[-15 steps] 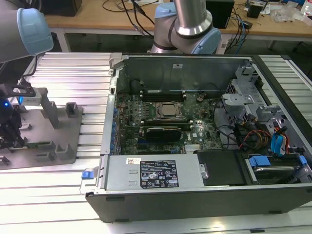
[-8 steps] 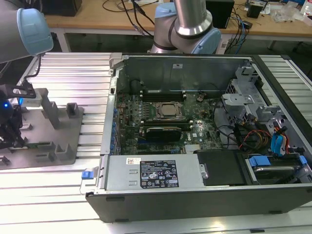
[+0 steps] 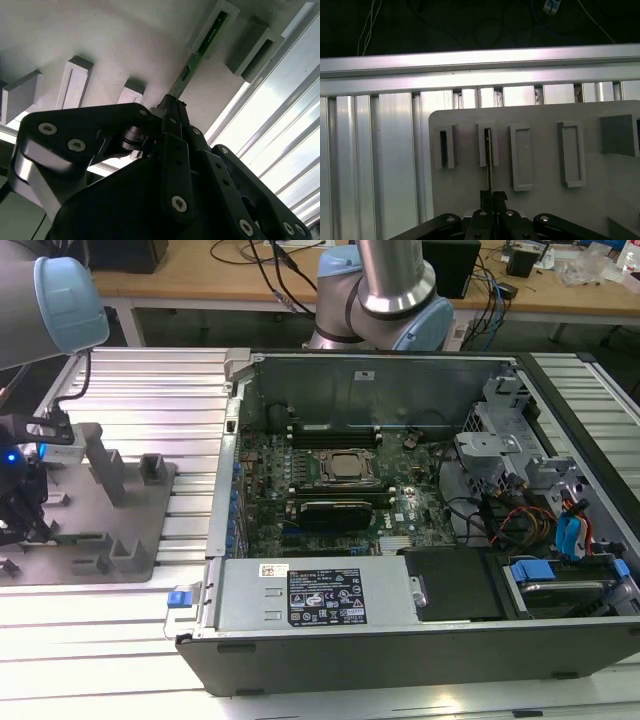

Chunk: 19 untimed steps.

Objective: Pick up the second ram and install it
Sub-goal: 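Pick up the second ram and move it above second insertion slot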

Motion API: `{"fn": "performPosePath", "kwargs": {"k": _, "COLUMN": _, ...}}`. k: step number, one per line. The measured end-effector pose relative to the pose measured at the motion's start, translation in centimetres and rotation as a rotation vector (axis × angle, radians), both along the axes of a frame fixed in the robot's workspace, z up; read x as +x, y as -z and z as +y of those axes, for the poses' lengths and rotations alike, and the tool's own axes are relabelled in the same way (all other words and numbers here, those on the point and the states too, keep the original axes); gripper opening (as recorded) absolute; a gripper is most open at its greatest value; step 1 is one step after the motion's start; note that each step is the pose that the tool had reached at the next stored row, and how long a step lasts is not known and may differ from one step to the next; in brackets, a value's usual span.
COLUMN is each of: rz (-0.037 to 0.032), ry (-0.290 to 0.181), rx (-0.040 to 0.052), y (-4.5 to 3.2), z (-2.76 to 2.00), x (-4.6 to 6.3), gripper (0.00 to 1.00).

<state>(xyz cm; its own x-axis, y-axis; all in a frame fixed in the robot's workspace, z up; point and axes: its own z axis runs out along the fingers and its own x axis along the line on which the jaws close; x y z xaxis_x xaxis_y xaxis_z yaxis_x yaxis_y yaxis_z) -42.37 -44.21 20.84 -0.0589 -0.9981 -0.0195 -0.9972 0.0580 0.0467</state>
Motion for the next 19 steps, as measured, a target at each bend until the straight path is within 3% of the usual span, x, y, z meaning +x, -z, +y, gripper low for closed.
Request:
{"fn": "performPosePath", "kwargs": {"k": 4, "rz": 0.0005, "ry": 0.000, "rx": -0.0005, "y": -1.12, "z": 0.00, "x": 0.0, "gripper": 0.09}}
{"fn": "performPosePath", "kwargs": {"k": 13, "rz": 0.0002, "ry": -0.025, "rx": -0.0007, "y": -1.33, "z": 0.00, "x": 0.0, "gripper": 0.09}}
{"fn": "performPosePath", "kwargs": {"k": 19, "rz": -0.0002, "ry": -0.024, "rx": -0.0005, "y": -2.68, "z": 0.00, "x": 0.0, "gripper": 0.09}}
